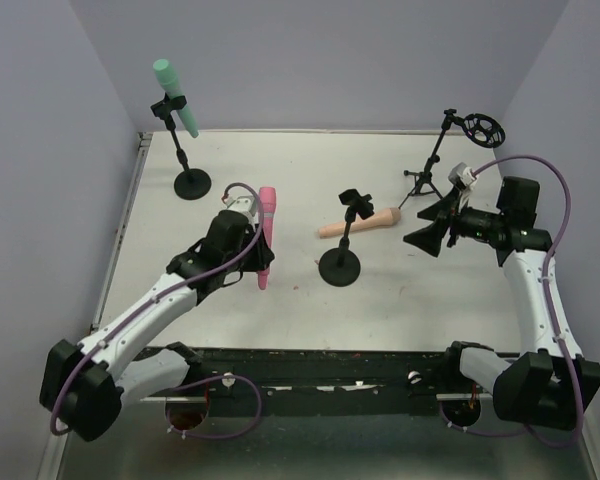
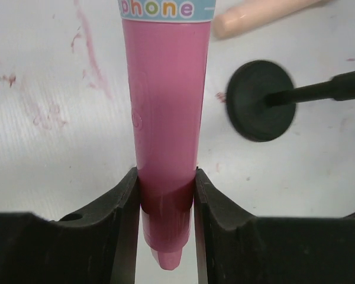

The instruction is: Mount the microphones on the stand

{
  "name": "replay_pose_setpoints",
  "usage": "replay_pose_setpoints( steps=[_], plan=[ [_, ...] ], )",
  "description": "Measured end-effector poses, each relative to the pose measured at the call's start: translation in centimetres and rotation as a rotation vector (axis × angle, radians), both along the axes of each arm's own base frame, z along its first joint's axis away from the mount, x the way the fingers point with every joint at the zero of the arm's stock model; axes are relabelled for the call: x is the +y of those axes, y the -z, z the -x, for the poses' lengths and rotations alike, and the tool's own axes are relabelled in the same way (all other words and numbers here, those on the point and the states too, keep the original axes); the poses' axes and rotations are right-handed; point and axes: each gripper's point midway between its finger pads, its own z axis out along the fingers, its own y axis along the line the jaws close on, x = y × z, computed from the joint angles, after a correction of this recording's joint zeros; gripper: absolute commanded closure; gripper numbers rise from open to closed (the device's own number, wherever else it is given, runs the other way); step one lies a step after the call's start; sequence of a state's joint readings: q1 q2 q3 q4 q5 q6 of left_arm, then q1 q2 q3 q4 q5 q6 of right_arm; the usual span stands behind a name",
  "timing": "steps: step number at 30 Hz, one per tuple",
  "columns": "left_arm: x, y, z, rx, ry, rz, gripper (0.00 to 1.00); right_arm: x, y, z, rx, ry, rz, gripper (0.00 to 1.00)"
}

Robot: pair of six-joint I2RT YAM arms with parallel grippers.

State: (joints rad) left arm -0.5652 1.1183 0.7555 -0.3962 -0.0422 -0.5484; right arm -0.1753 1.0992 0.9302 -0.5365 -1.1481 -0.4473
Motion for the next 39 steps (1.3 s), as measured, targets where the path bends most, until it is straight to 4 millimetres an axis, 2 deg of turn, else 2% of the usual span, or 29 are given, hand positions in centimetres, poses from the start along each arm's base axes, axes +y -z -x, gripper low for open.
replay_pose_setpoints(
  steps=[4, 5, 9, 11, 13, 16, 21, 27, 32, 35, 39],
  plan=[
    [-1.2, -5.4, 0.8, -0.2, 0.09, 0.155, 1.0, -0.1, -3.2, 0.0, -0.067, -0.017, 0.035, 0.05],
    [-1.4, -6.2, 1.1, -0.236, 0.107, 0.18, 1.0, -0.2, -4.3, 0.0, -0.094, -0.022, 0.046, 0.01],
    [-2.1, -9.9, 2.7, -0.383, 0.196, 0.289, 1.0, 0.2, -8.7, 0.7, -0.19, -0.066, 0.067, 0.0],
    [-2.5, -11.6, 3.3, -0.441, 0.239, 0.327, 1.0, 0.5, -10.3, 1.4, -0.217, -0.099, 0.058, 0.0],
    [-3.1, -13.4, 3.8, -0.495, 0.299, 0.361, 1.0, 1.0, -11.2, 2.2, -0.224, -0.134, 0.037, 0.0],
    [-4.3, -15.6, 4.5, -0.545, 0.398, 0.391, 1.0, 1.7, -11.6, 3.1, -0.218, -0.177, 0.018, 0.0],
    [-6.0, -17.4, 6.1, -0.577, 0.557, 0.426, 1.0, 4.1, -12.0, 4.5, -0.211, -0.285, 0.008, 0.0],
    [-8.2, -19.9, 9.3, -0.609, 0.735, 0.476, 1.0, 8.2, -14.6, 6.1, -0.24, -0.469, -0.023, 0.0],
    [-10.7, -23.2, 11.5, -0.631, 0.86, 0.506, 1.0, 10.0, -17.0, 7.3, -0.204, -0.558, -0.097, 0.0],
    [-12.6, -24.4, 11.9, -0.626, 0.907, 0.503, 1.0, 10.6, -17.9, 8.1, -0.16, -0.584, -0.139, 0.0],
    [-14.6, -24.4, 11.4, -0.603, 0.926, 0.483, 1.0, 11.1, -18.8, 8.7, -0.115, -0.586, -0.18, 0.0]
  ],
)
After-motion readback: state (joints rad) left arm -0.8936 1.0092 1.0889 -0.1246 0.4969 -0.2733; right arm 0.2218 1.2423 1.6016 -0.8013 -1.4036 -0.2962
